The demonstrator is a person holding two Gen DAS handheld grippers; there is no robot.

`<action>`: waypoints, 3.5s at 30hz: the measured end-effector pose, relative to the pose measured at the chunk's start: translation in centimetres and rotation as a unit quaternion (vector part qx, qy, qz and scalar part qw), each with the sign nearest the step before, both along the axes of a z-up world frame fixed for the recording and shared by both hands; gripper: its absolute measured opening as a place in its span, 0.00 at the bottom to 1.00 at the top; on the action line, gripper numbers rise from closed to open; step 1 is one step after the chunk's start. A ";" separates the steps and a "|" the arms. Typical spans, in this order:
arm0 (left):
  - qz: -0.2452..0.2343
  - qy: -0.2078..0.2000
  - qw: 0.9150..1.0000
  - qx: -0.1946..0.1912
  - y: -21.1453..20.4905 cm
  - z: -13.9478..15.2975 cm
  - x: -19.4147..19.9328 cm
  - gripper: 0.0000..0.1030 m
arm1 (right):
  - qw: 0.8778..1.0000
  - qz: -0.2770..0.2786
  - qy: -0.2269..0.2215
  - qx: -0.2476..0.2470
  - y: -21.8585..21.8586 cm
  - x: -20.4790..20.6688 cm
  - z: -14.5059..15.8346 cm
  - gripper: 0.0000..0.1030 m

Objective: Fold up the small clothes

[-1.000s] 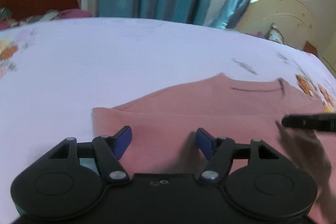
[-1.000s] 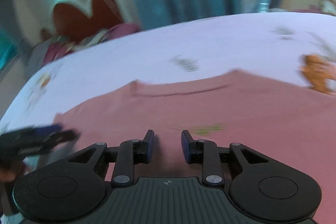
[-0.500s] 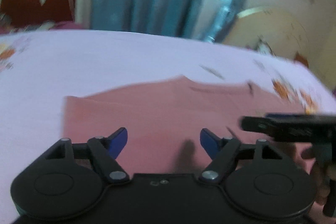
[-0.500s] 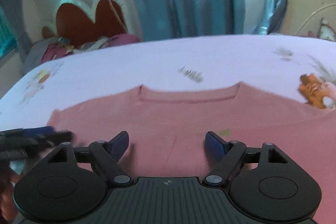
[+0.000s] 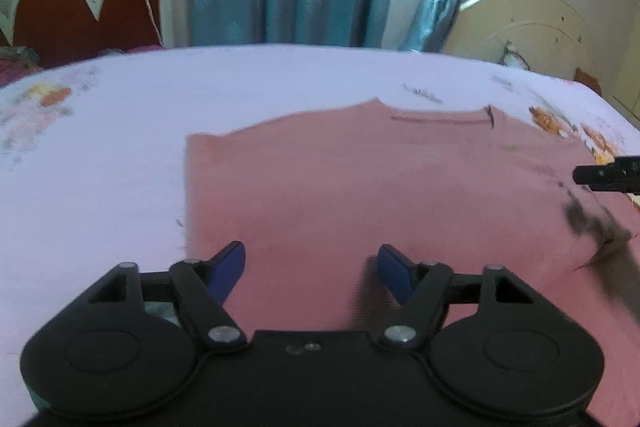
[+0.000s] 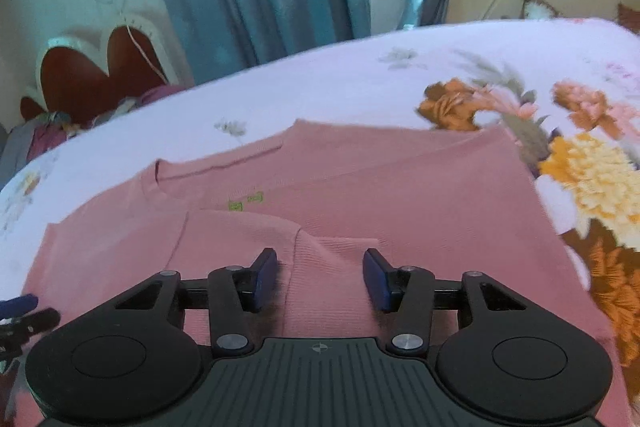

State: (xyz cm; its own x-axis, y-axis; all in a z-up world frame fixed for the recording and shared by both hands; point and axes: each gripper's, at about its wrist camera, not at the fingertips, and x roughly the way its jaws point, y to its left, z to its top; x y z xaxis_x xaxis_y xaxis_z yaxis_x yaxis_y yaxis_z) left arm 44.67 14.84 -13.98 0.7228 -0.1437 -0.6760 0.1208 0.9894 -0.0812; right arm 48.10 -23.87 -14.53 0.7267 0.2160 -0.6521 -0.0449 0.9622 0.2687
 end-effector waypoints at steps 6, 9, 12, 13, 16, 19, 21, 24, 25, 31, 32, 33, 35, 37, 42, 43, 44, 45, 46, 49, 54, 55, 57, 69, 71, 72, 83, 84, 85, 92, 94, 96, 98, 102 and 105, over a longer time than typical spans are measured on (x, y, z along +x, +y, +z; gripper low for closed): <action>-0.017 0.017 1.000 0.015 -1.2 -1.0 -1.8 0.69 | 0.999 0.034 0.023 -0.010 2.0 -1.5 -0.9 0.47; -0.033 -0.003 0.999 0.041 -0.7 -1.4 -3.3 0.71 | 0.997 0.052 0.019 -0.047 2.5 -2.9 -1.4 0.47; -0.036 -0.003 0.999 0.033 0.3 -1.2 -3.7 0.71 | 0.997 0.049 0.021 -0.046 2.3 -3.3 -0.7 0.47; -0.037 -0.002 0.999 0.033 0.4 -1.2 -3.7 0.71 | 0.998 0.047 0.022 -0.042 2.2 -3.2 -0.5 0.47; -0.042 0.000 0.998 0.040 0.6 -1.0 -3.9 0.71 | 0.995 0.056 0.041 -0.065 2.7 -2.9 -0.8 0.47; -0.044 0.005 0.998 0.040 0.7 -0.9 -3.9 0.71 | 0.992 0.077 0.057 -0.088 3.4 -3.0 -0.7 0.47; -0.038 0.003 0.998 0.055 0.1 -0.4 -3.9 0.70 | 0.993 0.064 0.037 -0.089 3.2 -3.3 -0.4 0.47; -0.029 0.008 0.997 0.077 -0.8 -0.5 -4.2 0.70 | 0.994 0.040 -0.006 -0.099 3.3 -4.1 -0.1 0.47; -0.021 0.012 0.997 0.073 -0.8 -0.7 -4.3 0.70 | 0.995 0.052 0.021 -0.087 3.4 -3.7 -0.9 0.47; -0.004 0.000 0.998 0.070 -0.8 -1.0 -5.4 0.70 | 0.990 0.078 0.013 -0.118 3.6 -5.1 -1.7 0.47; -0.002 0.000 0.997 0.072 -0.9 -0.9 -5.6 0.70 | 0.992 0.068 0.005 -0.107 3.1 -5.6 -1.3 0.47; -0.002 0.004 0.997 0.077 -1.1 -0.5 -6.0 0.71 | 0.994 0.051 -0.003 -0.098 2.5 -6.1 -0.9 0.53; 0.006 0.002 0.995 0.096 -1.6 0.2 -7.6 0.89 | 0.996 0.031 -0.007 -0.089 0.9 -7.5 -0.2 0.65; 0.013 0.006 0.995 0.102 -1.8 0.2 -9.6 0.89 | 0.998 0.027 -0.007 -0.057 -1.4 -9.0 0.1 0.65; 0.032 0.017 0.995 0.097 -1.3 0.4 -15.1 0.86 | 1.000 0.012 0.006 -0.019 -6.7 -13.3 0.9 0.65; 0.037 0.023 0.995 0.088 -0.9 0.5 -16.2 0.83 | 1.000 0.010 0.007 -0.016 -7.7 -14.4 1.0 0.65; 0.042 0.029 0.995 0.080 -0.6 0.6 -17.0 0.79 | 1.000 0.005 0.008 -0.013 -8.6 -15.6 1.0 0.65; 0.046 0.033 0.996 0.072 -0.3 0.7 -17.9 0.77 | 1.000 -0.001 0.012 -0.009 -9.8 -16.7 0.9 0.65; 0.051 0.035 0.996 0.062 0.1 0.9 -19.0 0.72 | 1.000 -0.006 0.016 -0.001 -10.6 -18.0 1.3 0.65; 0.065 0.044 0.997 0.027 1.0 1.0 -21.4 0.60 | 0.999 -0.019 0.028 0.041 -13.8 -21.1 1.2 0.51; 0.080 0.052 0.995 -0.028 1.6 1.1 -25.4 0.57 | 0.993 -0.032 0.052 0.098 -17.8 -25.5 0.3 0.47; 0.082 0.053 0.995 -0.036 1.6 1.1 -26.1 0.57 | 0.992 -0.029 0.057 0.105 -18.2 -26.3 0.1 0.47; 0.083 0.053 0.994 -0.041 1.5 1.2 -27.3 0.57 | 0.990 -0.022 0.068 0.122 -18.9 -27.8 -0.5 0.47; 0.075 0.062 0.993 -0.066 0.8 1.3 -31.4 0.51 | 0.975 0.037 0.086 0.202 -18.4 -33.6 -2.1 0.47; 0.075 0.063 0.993 -0.061 0.5 1.4 -31.5 0.51 | 0.973 0.039 0.084 0.213 -18.3 -33.7 -2.3 0.47; 0.077 0.062 0.993 -0.062 0.4 1.3 -31.6 0.51 | 0.973 0.039 0.081 0.214 -18.3 -33.7 -2.3 0.47; 0.086 0.055 0.992 -0.076 0.2 0.9 -31.2 0.51 | 0.970 0.012 0.079 0.231 -19.4 -30.6 -2.6 0.47; 0.087 0.054 0.992 -0.079 0.3 0.8 -31.2 0.51 | 0.969 0.023 0.082 0.233 -19.1 -30.6 -2.6 0.47; 0.087 0.053 0.991 -0.082 0.3 0.8 -31.3 0.51 | 0.968 0.033 0.085 0.233 -18.8 -30.8 -2.7 0.46; 0.091 0.057 0.988 -0.110 1.3 0.7 -31.3 0.43 | 0.959 0.053 0.089 0.263 -18.4 -31.5 -3.6 0.27; 0.089 0.062 0.986 -0.124 1.8 0.7 -31.4 0.37 | 0.957 0.048 0.086 0.274 -18.7 -31.6 -3.8 0.25; 0.088 0.067 0.983 -0.150 2.4 0.6 -31.7 0.32 | 0.955 0.053 0.082 0.279 -18.8 -31.6 -3.8 0.24; 0.089 0.069 0.978 -0.175 3.0 0.4 -31.9 0.31 | 0.953 0.057 0.076 0.288 -18.9 -31.7 -3.6 0.24; 0.112 0.069 0.972 -0.194 3.6 0.0 -31.3 0.33 | 0.954 0.030 0.066 0.291 -19.9 -31.1 -3.6 0.25; 0.119 0.068 0.969 -0.206 3.6 -0.2 -30.3 0.34 | 0.945 0.010 0.071 0.318 -21.0 -29.9 -4.2 0.24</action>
